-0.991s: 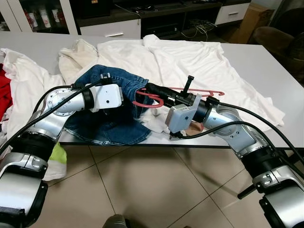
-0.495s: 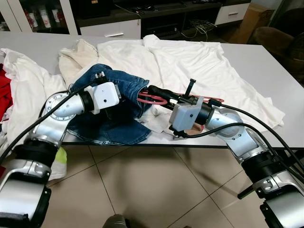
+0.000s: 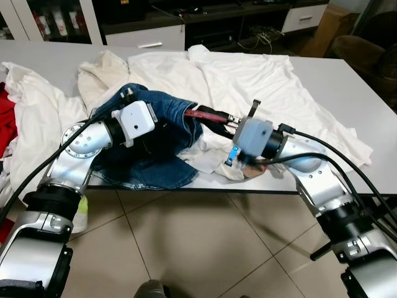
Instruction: Hang hanger
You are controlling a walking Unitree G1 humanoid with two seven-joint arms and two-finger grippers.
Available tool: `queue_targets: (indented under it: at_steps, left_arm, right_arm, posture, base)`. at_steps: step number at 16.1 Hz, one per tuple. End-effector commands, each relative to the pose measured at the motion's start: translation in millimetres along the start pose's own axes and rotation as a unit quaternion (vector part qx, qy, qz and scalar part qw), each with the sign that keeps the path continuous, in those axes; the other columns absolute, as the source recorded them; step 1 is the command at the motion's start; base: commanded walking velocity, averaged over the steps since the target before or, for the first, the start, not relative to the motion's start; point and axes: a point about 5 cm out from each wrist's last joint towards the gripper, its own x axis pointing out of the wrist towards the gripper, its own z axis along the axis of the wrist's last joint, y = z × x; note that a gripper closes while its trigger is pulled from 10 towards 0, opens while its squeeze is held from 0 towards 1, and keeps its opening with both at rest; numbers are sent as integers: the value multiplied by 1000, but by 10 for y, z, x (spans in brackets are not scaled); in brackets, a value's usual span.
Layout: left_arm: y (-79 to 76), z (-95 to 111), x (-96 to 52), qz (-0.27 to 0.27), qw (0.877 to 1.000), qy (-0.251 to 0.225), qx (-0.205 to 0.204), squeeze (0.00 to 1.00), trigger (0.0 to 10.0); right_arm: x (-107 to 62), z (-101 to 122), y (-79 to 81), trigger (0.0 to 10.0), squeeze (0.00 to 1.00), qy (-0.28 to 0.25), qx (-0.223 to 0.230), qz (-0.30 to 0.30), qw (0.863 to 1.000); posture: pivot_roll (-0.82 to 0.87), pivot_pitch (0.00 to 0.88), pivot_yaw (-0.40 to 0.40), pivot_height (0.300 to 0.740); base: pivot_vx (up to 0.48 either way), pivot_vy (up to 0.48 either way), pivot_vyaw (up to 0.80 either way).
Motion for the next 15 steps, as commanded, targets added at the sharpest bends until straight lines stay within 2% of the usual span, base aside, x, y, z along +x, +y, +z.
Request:
queue_targets:
  at_steps: [1, 2, 3, 4, 5, 9, 12, 15]
  left_arm:
    - [-59, -46, 0, 1, 1000, 0, -24, 0, 0]
    - [-56, -45, 7, 3, 1000, -1, -25, 0, 0]
    - [-52, -42, 15, 4, 1000, -2, -26, 0, 0]
    - [-48, -41, 17, 5, 1000, -3, -27, 0, 0]
    - [-42, -36, 23, 6, 1000, -4, -28, 0, 0]
    - [-15, -38, 10, 20, 999, -9, -41, 0, 0]
    - [33, -49, -13, 38, 998, -9, -47, 0, 0]
    - [173, -106, -26, 92, 994, 18, -59, 0, 0]
  right_arm:
    - [-13, 241, -167, 10000, 1000, -61, 5, -24, 998]
    - [-12, 253, -155, 10000, 1000, -59, 10, -10, 998]
    - [-8, 267, -145, 10000, 608, -57, 16, 2, 998]
    - [-5, 274, -144, 10000, 608, -56, 18, 6, 998]
    - [-6, 283, -149, 10000, 0, -48, 27, 14, 998]
    - [-112, 144, -156, 10000, 0, 23, 59, 48, 997]
    - [-248, 51, -229, 10000, 0, 65, 62, 42, 995]
    - [-393, 51, -356, 10000, 0, 84, 73, 15, 994]
  posture:
    - [139, 0, -44, 740]
    - [139, 0, -44, 740]
    - [139, 0, -44, 740]
    - [134, 0, -36, 740]
    - [134, 0, -36, 740]
    - [138, 0, -35, 740]
    - [141, 0, -33, 740]
    - [135, 0, -31, 740]
  base:
    - [0, 0, 0]
    - [0, 0, 0]
    - [0, 0, 0]
    - [0, 0, 0]
    - [0, 0, 0]
    - [0, 0, 0]
    - [0, 0, 0]
    - [0, 0, 0]
